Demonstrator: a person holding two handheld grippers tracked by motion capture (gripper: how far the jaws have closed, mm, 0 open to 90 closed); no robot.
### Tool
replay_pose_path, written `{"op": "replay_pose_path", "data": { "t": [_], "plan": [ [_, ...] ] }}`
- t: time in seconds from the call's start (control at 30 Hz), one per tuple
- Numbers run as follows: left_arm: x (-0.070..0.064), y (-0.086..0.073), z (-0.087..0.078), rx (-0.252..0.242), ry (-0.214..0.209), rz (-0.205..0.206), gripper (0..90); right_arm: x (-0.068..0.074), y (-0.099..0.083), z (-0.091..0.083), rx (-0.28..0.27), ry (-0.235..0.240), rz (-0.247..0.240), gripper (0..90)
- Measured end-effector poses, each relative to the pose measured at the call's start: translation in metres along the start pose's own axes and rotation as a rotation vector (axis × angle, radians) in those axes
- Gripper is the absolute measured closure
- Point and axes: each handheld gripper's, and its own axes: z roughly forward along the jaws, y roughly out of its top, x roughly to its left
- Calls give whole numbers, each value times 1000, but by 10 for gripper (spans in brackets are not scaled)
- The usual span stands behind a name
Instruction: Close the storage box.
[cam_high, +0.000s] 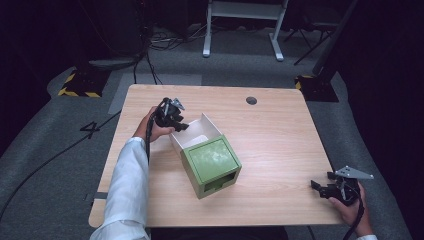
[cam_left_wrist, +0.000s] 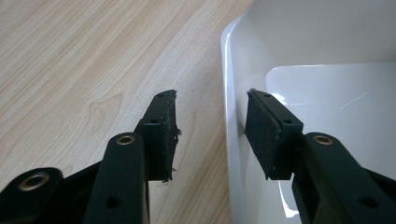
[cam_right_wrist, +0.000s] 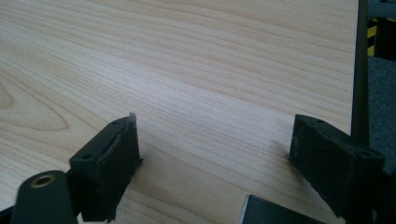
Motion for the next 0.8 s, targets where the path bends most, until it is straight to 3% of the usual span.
{"op": "replay_pose_path", "data": {
  "t": [0.13,0.27,0.57,0.8],
  "plan": [
    [2,3,-4,-9,13,-2,546,0,0,0,0,0,0,161],
    [2,6,-12,-47,30,-11,534,0,0,0,0,-1,0,161],
    [0,8,-41,-110,113,12,489,0,0,0,0,-1,0,160],
    [0,3,-64,-137,169,-4,423,0,0,0,0,-1,1,160]
  ]
}}
